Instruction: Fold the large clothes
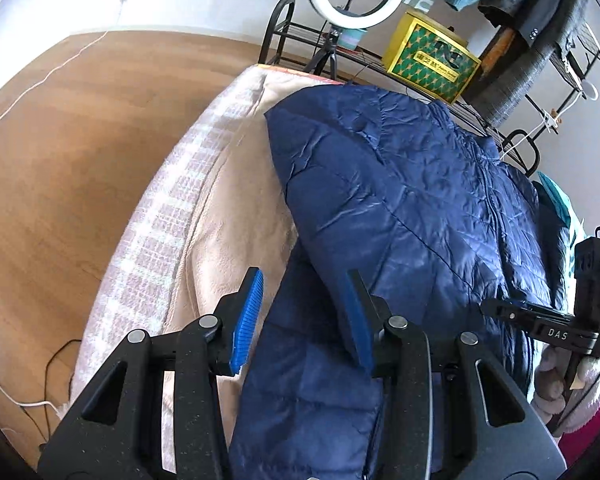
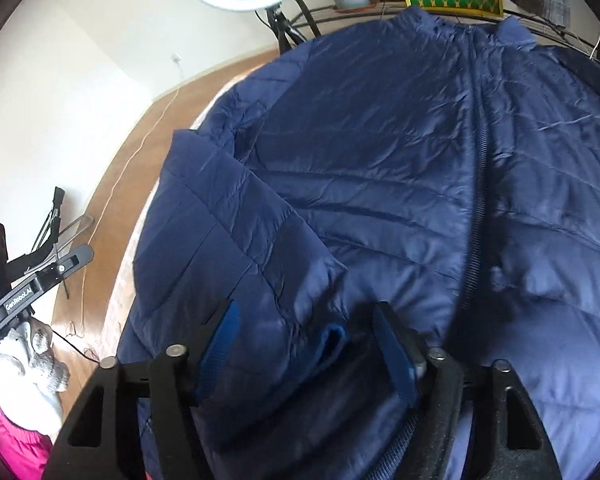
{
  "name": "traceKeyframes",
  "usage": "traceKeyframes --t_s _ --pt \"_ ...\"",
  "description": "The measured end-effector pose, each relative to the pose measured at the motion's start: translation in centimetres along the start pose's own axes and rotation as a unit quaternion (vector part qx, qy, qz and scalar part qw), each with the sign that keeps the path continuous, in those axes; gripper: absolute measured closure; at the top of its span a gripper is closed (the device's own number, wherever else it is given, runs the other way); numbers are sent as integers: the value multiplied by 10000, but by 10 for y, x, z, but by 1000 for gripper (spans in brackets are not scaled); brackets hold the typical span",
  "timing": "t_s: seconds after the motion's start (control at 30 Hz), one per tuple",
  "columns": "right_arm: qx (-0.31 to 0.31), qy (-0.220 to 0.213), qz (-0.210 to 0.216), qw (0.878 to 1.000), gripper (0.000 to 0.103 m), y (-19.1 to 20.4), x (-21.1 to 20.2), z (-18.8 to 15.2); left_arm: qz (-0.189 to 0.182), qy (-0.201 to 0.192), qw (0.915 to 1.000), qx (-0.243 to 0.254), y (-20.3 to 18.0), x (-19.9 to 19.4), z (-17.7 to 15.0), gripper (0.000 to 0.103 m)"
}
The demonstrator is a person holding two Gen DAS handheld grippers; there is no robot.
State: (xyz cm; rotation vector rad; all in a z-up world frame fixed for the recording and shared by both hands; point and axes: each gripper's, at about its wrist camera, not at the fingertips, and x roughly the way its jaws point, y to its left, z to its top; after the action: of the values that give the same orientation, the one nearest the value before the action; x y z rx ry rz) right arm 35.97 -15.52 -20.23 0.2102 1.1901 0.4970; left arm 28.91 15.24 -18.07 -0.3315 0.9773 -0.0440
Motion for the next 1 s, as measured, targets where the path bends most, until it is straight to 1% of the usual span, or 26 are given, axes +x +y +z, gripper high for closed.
traceKeyframes --t_s 0.03,0.1,0.17,0.27,0.37,0.47,0.53,0.67,0.8,0.9,1.0 --pt "-30 52 62 10000 66 2 3 2 -2 6 10000 7 0 3 1 61" --pt "-179 4 123 9998 87 7 2 6 21 -18 10000 42 -2 5 2 61" --pt "-364 -198 77 9991 97 11 -7 13 82 -76 9999 111 -2 6 5 61" --pt "-511 -501 10 9974 99 12 -25 25 99 -168 9998 95 -2 8 10 61" --pt "-680 -868 -261 9936 100 5 -52 46 100 -168 9997 135 -5 13 14 61" --pt "-513 -1120 -386 9916 100 -13 -71 64 79 -137 9996 213 -15 22 17 61" --pt "-302 -1293 -536 9897 100 -34 -84 77 26 -112 9996 264 -24 30 20 61" --pt "-20 -1453 -808 9861 100 -66 -92 91 27 -11 9991 423 -45 53 25 61" --pt "100 -1587 -1142 9807 100 -95 -106 96 32 27 9989 477 -62 72 31 61" --pt "179 -1634 -1316 9776 100 -114 -109 99 28 22 9987 517 -71 82 37 61" --pt "228 -1627 -1504 9749 100 -128 -108 104 133 61 9977 656 -80 92 40 61"
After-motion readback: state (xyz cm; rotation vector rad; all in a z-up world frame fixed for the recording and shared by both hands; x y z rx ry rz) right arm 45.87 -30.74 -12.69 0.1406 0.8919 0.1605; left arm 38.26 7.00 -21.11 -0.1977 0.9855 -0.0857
